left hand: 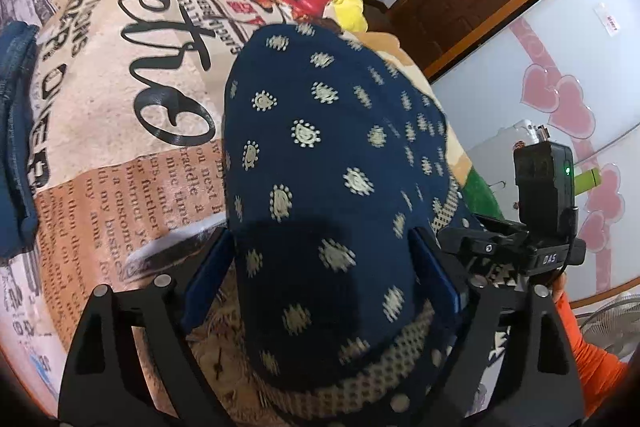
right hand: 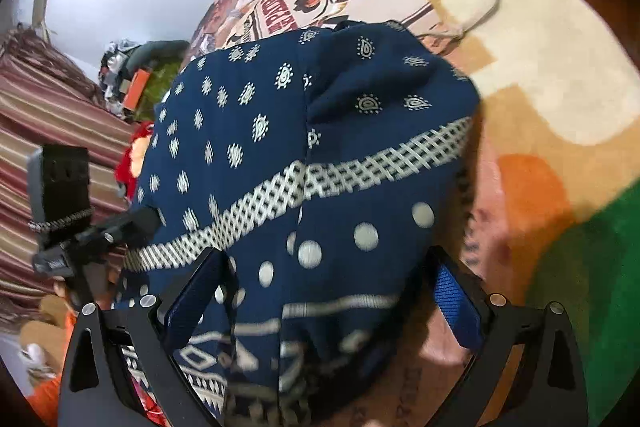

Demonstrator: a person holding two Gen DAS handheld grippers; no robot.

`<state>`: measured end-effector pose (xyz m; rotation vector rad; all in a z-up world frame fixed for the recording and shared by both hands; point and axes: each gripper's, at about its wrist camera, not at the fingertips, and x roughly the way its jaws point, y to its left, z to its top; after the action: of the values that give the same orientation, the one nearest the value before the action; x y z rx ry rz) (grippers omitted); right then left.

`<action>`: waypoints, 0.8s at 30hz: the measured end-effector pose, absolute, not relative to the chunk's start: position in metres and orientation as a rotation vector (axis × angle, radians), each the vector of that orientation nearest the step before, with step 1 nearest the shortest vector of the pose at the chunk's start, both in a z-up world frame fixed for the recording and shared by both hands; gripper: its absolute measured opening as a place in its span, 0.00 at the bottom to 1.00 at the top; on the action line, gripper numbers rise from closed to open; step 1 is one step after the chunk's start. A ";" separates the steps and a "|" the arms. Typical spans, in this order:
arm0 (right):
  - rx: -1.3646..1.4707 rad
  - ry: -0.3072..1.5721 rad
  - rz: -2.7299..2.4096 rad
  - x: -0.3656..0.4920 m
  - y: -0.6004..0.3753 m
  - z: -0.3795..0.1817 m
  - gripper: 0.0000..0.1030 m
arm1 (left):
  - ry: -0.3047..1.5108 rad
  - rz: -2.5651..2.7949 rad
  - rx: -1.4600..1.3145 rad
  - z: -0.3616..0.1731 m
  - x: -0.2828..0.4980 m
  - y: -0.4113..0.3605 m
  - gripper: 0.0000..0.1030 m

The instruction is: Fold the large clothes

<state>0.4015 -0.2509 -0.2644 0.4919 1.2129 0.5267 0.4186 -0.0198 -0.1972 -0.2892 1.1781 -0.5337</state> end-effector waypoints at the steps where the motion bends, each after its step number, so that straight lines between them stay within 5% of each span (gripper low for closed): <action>1: 0.503 1.218 0.532 0.405 -0.250 -0.267 0.96 | 1.185 -0.537 -0.295 -0.200 0.422 -0.021 0.87; 9: 0.517 1.194 0.548 0.424 -0.233 -0.275 0.92 | 1.206 -0.551 -0.356 -0.215 0.436 -0.021 0.83; 18: 0.515 1.143 0.573 0.424 -0.222 -0.248 0.43 | 1.157 -0.587 -0.370 -0.196 0.425 -0.014 0.52; 24: 0.476 1.096 0.611 0.416 -0.204 -0.215 0.33 | 1.086 -0.599 -0.338 -0.163 0.406 -0.002 0.46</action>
<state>0.4163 -0.2042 -0.2154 0.4764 1.0962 0.6109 0.4059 -0.0016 -0.1626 -0.3382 1.0863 -0.5993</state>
